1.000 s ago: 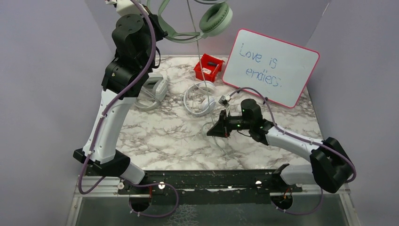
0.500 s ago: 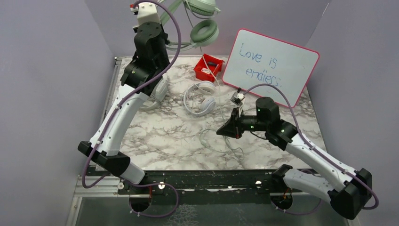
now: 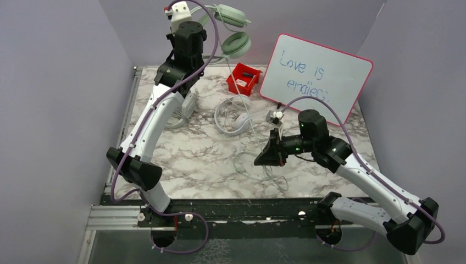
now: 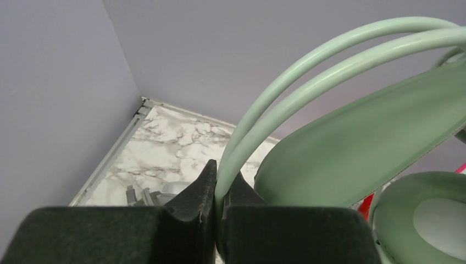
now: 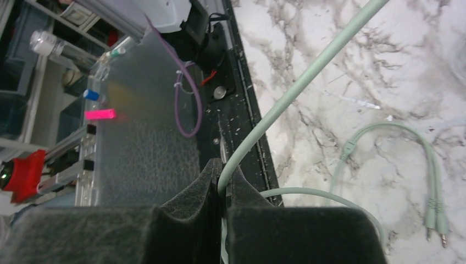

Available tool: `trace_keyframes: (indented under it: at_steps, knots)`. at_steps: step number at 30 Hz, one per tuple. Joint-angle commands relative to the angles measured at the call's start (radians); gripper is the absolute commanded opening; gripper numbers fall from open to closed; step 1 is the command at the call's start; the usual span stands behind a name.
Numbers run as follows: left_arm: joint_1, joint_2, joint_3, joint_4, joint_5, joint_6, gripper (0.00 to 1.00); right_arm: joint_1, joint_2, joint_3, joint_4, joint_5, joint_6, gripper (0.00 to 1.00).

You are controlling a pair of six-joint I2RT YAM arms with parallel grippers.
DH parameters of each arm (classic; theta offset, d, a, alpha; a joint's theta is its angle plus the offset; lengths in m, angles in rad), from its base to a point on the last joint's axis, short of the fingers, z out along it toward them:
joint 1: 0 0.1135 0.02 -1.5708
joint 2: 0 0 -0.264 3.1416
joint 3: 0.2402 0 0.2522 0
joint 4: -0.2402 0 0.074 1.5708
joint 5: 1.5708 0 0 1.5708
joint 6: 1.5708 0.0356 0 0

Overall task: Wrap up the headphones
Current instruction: Wrap the headphones cable around the headphones.

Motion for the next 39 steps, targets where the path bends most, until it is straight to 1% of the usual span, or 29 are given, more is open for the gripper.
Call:
trace_keyframes:
  at_steps: [1,3,6,9,12,15,20,24,28,32,36,39]
  knots:
    - [0.024,0.018,0.167,0.015,0.044,-0.153,0.00,0.034,0.021,-0.001,-0.008,-0.122,-0.010,0.01]
    - [0.044,0.032,0.199,-0.015,0.084,-0.205,0.00,0.043,0.048,0.007,-0.044,-0.109,-0.029,0.01]
    - [0.046,0.047,0.217,-0.015,0.065,-0.197,0.00,0.061,0.043,0.022,-0.077,-0.083,-0.042,0.01]
    - [0.049,0.061,0.213,-0.010,0.033,-0.169,0.00,0.063,0.013,0.022,-0.052,-0.110,-0.019,0.01]
    - [0.053,0.069,0.186,-0.004,0.026,-0.177,0.00,0.065,0.031,0.044,-0.056,-0.148,-0.011,0.01]
    - [0.055,0.088,0.179,-0.003,0.044,-0.193,0.00,0.078,0.059,0.066,-0.058,-0.162,-0.011,0.01]
    - [0.062,0.066,0.191,-0.053,0.142,-0.289,0.00,0.083,0.099,0.038,-0.033,-0.047,-0.022,0.01]
    - [0.078,0.048,0.220,-0.053,0.142,-0.280,0.00,0.097,0.145,0.006,-0.001,-0.052,-0.016,0.01]
    - [0.105,0.029,0.216,-0.059,0.207,-0.314,0.00,0.102,0.139,-0.018,0.032,-0.046,0.000,0.01]
    - [0.114,0.025,0.217,-0.053,0.177,-0.293,0.00,0.104,0.115,-0.025,0.014,-0.034,0.002,0.01]
    - [0.130,0.002,0.186,-0.039,0.230,-0.330,0.00,0.104,0.091,-0.046,-0.002,-0.009,-0.002,0.01]
    - [0.134,0.000,0.193,-0.038,0.257,-0.338,0.00,0.103,0.092,-0.061,0.012,0.002,0.005,0.01]
